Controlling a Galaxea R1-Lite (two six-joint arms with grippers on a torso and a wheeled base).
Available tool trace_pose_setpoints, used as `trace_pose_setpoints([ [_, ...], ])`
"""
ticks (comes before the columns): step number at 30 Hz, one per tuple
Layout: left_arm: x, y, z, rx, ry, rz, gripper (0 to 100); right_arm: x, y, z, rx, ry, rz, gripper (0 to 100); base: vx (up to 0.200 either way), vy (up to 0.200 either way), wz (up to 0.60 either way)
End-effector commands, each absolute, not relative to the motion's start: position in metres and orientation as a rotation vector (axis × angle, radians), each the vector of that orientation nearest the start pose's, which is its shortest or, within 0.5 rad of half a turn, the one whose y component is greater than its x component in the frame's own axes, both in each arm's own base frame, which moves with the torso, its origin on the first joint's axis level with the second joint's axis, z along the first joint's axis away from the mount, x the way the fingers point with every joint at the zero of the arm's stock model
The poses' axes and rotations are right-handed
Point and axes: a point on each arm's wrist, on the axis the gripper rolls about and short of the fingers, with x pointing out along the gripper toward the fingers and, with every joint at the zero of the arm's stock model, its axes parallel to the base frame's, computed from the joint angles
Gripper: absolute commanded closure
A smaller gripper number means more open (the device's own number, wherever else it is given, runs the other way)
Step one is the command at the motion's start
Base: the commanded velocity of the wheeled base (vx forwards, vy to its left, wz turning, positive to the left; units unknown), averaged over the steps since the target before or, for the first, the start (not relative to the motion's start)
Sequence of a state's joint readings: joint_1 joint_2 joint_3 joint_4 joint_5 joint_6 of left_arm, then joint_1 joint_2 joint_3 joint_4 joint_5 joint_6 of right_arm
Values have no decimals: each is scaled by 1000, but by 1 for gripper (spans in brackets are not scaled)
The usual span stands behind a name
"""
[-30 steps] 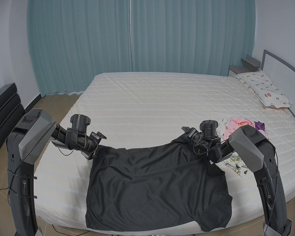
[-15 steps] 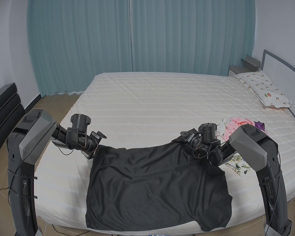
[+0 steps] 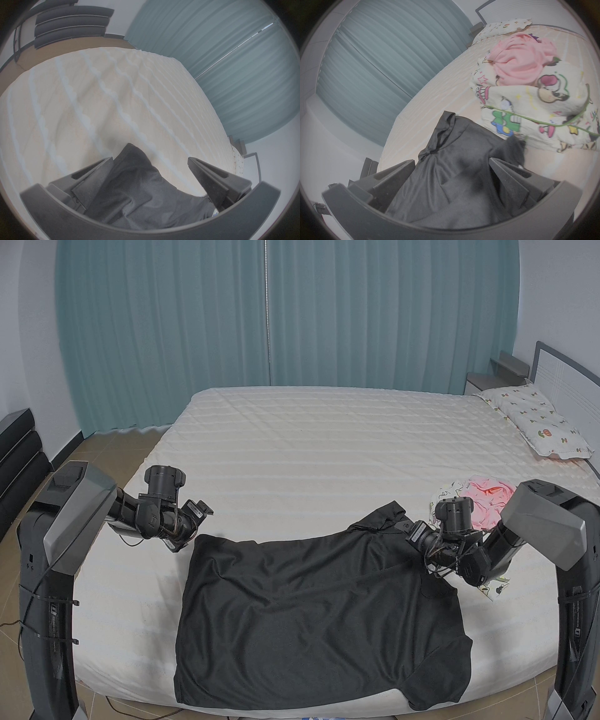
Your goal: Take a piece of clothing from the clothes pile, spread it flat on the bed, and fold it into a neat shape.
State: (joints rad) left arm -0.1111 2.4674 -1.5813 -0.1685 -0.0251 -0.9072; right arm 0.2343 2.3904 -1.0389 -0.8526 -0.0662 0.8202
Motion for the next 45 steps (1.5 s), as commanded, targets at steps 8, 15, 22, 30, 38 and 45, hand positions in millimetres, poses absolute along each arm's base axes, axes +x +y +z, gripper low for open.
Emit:
trace_pose_setpoints([
  [8, 497, -62, -10, -793, 739, 224, 0, 368, 59, -2, 918, 452, 48, 0, 0, 0, 0],
  [15, 497, -68, -14, -774, 741, 223, 0, 363, 61, -1, 923, 432, 70, 0, 0, 0, 0],
  [22, 500, -65, -15, -776, 733, 235, 100, 362, 64, 0, 925, 432, 77, 0, 0, 0, 0],
  [30, 500, -64, -12, -755, 703, 287, 100, 361, 64, -1, 926, 435, 75, 0, 0, 0, 0],
  [38, 504, -50, -6, -761, 647, 342, 100, 362, 64, 0, 926, 429, 73, 0, 0, 0, 0],
  [45, 511, -33, 3, -805, 594, 374, 100, 362, 63, -1, 926, 428, 68, 0, 0, 0, 0],
])
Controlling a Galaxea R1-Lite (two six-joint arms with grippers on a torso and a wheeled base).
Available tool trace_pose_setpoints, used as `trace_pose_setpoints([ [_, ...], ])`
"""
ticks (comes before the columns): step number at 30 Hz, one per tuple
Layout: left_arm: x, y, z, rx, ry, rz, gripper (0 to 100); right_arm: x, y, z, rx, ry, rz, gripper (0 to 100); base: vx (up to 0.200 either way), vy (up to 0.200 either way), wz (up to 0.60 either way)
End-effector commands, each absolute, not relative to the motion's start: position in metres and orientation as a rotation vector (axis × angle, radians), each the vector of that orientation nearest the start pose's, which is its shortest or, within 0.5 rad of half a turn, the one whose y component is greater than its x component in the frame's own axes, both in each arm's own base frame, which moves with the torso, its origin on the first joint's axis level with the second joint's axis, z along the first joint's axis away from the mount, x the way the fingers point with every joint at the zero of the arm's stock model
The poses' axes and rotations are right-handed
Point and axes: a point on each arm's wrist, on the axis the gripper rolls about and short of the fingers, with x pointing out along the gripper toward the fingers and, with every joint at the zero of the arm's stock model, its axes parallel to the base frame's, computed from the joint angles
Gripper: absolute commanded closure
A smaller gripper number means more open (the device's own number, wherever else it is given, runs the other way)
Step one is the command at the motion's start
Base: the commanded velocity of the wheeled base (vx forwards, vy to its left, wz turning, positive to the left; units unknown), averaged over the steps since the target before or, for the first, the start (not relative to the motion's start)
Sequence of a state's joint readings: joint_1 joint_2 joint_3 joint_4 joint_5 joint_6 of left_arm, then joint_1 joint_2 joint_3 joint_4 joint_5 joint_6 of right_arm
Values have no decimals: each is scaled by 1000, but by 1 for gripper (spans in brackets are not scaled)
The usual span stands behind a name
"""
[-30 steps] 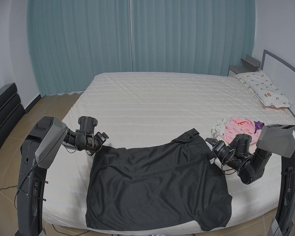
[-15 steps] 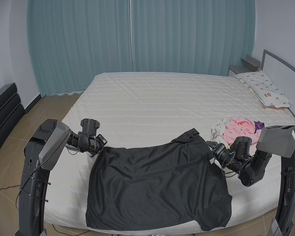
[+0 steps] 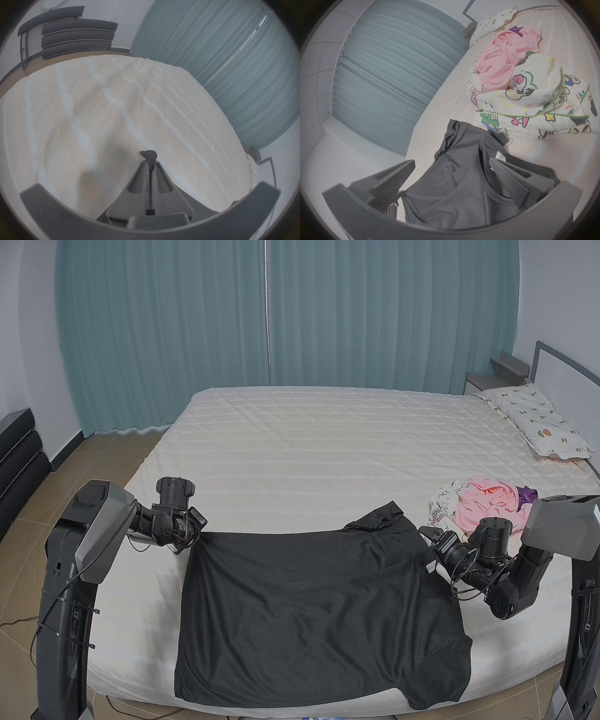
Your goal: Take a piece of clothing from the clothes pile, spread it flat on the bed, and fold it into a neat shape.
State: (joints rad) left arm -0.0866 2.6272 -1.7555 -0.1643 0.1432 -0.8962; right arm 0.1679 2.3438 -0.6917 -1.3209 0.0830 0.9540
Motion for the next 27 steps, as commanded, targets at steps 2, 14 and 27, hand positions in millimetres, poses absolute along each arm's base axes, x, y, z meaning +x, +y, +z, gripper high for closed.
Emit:
trace_pose_setpoints([
  [2, 513, -32, 5, -824, 582, 376, 100, 362, 64, -1, 925, 427, 70, 0, 0, 0, 0],
  [14, 515, -21, 5, -840, 572, 394, 0, 366, 63, 2, 926, 408, 72, 0, 0, 0, 0],
  [27, 487, -8, 37, -1062, 669, 295, 0, 436, 82, 6, 713, 459, 95, 0, 0, 0, 0],
])
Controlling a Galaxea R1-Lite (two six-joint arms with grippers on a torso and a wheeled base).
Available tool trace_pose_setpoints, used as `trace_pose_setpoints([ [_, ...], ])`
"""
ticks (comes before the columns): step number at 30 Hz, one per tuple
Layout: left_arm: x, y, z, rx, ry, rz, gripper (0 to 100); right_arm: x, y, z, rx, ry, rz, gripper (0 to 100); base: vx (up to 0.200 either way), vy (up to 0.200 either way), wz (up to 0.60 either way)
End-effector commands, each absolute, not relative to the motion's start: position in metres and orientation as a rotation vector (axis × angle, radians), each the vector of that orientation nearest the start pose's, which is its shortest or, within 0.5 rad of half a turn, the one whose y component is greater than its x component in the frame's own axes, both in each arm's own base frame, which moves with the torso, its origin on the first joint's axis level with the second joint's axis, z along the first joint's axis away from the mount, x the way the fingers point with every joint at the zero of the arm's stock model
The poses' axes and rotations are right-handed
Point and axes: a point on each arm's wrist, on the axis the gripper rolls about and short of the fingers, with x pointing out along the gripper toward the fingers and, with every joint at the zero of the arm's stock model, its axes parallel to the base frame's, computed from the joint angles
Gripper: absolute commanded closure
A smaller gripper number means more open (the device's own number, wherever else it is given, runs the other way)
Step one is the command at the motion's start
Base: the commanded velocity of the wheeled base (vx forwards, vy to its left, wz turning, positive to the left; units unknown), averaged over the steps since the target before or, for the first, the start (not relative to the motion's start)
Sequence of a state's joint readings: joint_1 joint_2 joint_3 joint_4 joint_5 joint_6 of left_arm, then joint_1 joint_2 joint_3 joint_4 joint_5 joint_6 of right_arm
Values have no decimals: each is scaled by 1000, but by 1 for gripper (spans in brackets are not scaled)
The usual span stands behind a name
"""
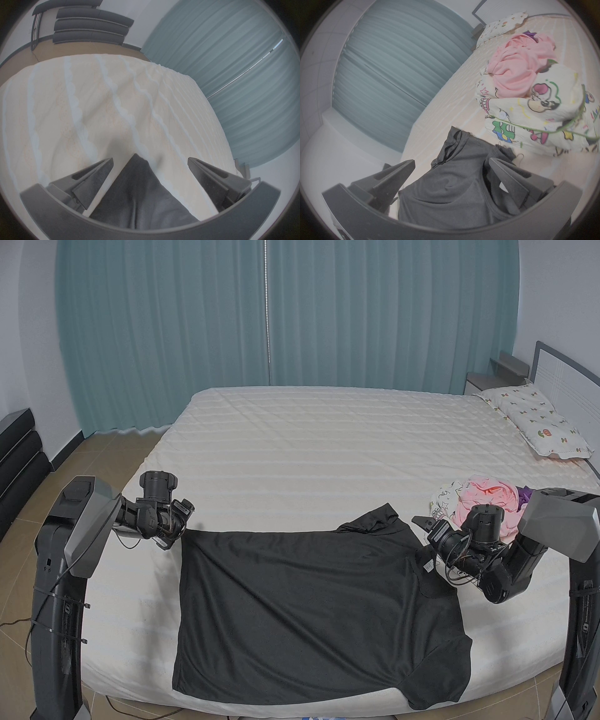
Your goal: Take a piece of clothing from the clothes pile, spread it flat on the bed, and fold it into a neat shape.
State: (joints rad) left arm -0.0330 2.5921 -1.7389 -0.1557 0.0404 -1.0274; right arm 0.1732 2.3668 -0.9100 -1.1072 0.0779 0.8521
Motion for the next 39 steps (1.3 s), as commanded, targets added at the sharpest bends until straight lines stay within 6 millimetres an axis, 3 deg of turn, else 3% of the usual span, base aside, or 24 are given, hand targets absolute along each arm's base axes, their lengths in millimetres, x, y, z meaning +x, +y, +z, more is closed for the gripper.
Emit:
trace_pose_setpoints([
  [1, 483, -6, 41, -1091, 683, 280, 0, 445, 86, 4, 686, 462, 93, 0, 0, 0, 0],
  [7, 477, -2, 45, -1148, 717, 257, 0, 473, 92, -25, 508, 514, 72, 0, 0, 0, 0],
  [12, 475, -2, 43, -1148, 727, 264, 0, 489, 93, -43, 478, 527, 40, 0, 0, 0, 0],
  [18, 475, -2, 42, -1147, 730, 264, 0, 503, 87, -45, 476, 484, 6, 0, 0, 0, 0],
  [22, 475, -2, 41, -1147, 732, 265, 0, 509, 82, -56, 482, 474, -4, 0, 0, 0, 0],
  [29, 475, -2, 39, -1145, 735, 266, 0, 512, 83, -61, 494, 471, 14, 0, 0, 0, 0],
  [30, 475, -2, 39, -1145, 734, 267, 0, 513, 82, -61, 499, 469, 22, 100, 0, 0, 0],
  [35, 475, -2, 38, -1144, 736, 269, 0, 517, 79, -55, 508, 445, 27, 100, 0, 0, 0],
  [39, 475, -3, 38, -1144, 737, 268, 0, 527, 74, -36, 518, 377, 31, 100, 0, 0, 0],
])
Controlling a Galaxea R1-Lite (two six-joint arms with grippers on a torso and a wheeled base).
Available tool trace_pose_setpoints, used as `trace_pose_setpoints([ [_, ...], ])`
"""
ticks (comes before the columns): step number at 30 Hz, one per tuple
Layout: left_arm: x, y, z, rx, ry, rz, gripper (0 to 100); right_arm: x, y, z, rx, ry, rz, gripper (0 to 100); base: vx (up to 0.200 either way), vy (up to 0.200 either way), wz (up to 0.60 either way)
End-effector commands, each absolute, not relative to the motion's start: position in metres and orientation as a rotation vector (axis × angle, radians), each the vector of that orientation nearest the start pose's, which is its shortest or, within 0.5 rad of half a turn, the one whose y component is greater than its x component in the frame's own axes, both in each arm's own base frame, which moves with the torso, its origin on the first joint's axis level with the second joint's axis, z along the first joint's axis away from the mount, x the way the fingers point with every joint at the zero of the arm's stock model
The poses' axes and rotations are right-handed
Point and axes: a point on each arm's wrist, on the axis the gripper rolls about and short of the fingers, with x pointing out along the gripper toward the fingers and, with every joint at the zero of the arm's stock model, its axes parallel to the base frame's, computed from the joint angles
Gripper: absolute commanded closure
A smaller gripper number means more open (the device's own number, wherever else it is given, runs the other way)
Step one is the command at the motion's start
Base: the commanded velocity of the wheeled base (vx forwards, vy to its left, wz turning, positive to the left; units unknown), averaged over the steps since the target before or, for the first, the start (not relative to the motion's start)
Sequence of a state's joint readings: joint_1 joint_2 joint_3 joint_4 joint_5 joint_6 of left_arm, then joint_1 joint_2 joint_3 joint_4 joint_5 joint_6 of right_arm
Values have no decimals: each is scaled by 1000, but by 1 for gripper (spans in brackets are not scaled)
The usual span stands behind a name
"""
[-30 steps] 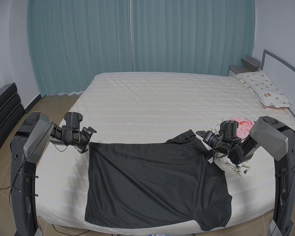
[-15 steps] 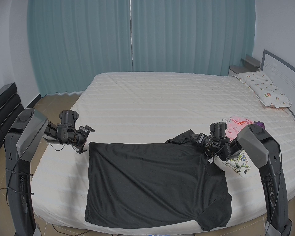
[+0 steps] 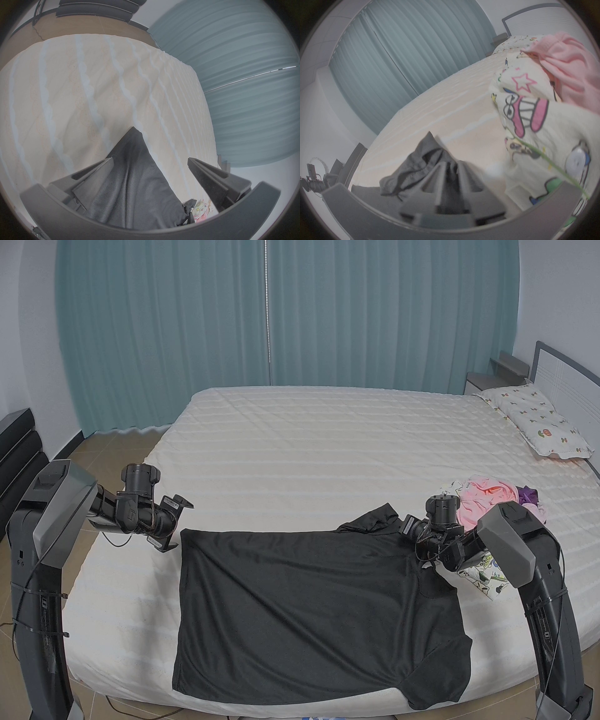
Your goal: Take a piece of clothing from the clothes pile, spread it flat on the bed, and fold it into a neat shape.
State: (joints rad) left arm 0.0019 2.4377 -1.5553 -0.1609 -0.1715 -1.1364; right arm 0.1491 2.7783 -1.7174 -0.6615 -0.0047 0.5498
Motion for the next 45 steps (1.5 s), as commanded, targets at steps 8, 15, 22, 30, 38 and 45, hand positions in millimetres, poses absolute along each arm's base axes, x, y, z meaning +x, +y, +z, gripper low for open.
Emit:
trace_pose_setpoints([
  [8, 475, -3, 39, -1145, 735, 265, 0, 538, 72, -16, 534, 294, 36, 100, 0, 0, 0],
  [15, 475, -3, 38, -1145, 735, 265, 0, 556, 74, -5, 541, 172, 22, 100, 0, 0, 0],
  [22, 475, -3, 38, -1145, 735, 265, 0, 556, 75, 4, 545, 115, 30, 100, 0, 0, 0],
  [30, 475, -2, 38, -1147, 734, 267, 0, 555, 78, 29, 548, 30, 64, 100, 0, 0, 0],
  [38, 476, -2, 39, -1145, 733, 265, 0, 556, 79, -4, 513, 103, 45, 0, 0, 0, 0],
  [45, 475, -3, 41, -1147, 733, 262, 0, 556, 79, -10, 469, 108, 40, 0, 0, 0, 0],
])
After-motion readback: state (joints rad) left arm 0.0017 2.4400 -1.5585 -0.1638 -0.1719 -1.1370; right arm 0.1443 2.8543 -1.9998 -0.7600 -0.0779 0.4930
